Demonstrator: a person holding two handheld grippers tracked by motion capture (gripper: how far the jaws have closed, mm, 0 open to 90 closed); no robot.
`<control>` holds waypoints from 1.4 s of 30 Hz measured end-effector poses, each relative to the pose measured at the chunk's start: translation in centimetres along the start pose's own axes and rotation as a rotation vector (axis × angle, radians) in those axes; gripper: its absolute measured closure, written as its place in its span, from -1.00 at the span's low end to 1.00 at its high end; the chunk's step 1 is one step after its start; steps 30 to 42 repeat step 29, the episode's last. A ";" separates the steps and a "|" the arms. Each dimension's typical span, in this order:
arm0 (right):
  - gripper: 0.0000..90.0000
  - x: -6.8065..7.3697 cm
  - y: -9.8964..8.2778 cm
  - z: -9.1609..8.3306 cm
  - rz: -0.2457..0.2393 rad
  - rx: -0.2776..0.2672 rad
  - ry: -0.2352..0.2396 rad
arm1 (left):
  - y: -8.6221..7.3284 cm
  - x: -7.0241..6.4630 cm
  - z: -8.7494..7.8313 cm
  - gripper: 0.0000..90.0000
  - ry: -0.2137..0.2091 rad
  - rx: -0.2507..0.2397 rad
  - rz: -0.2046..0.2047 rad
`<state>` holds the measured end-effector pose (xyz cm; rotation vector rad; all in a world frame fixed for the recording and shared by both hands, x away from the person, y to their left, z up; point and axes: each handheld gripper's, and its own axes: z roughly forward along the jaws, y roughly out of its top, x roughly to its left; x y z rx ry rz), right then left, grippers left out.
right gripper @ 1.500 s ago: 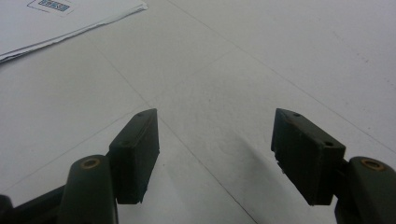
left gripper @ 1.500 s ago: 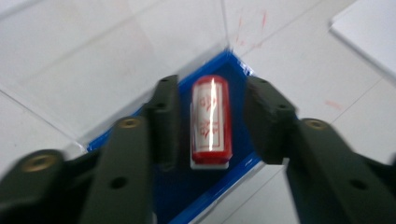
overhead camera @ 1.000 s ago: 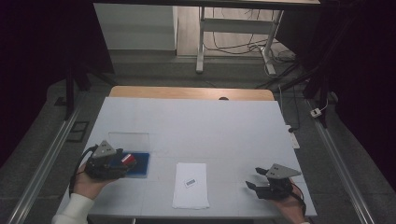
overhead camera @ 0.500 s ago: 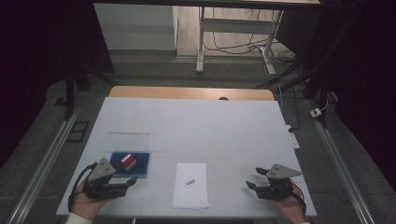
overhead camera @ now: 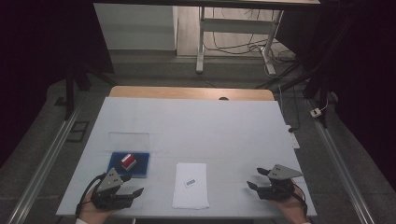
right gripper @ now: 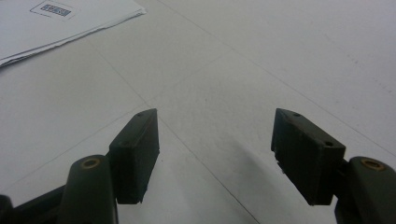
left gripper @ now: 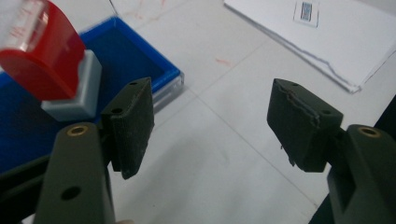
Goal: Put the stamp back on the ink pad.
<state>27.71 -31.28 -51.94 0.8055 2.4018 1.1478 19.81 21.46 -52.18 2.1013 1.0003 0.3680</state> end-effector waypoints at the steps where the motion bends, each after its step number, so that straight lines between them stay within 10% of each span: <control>1: -0.28 0.0 -0.1 -0.1 0.006 -0.013 0.005 | 0.0 0.0 0.1 -0.28 -0.001 0.001 0.000; 42: -0.27 0.4 0.1 -0.4 -0.016 -0.020 0.013 | 0.1 0.2 0.5 -0.27 0.002 -0.008 -0.005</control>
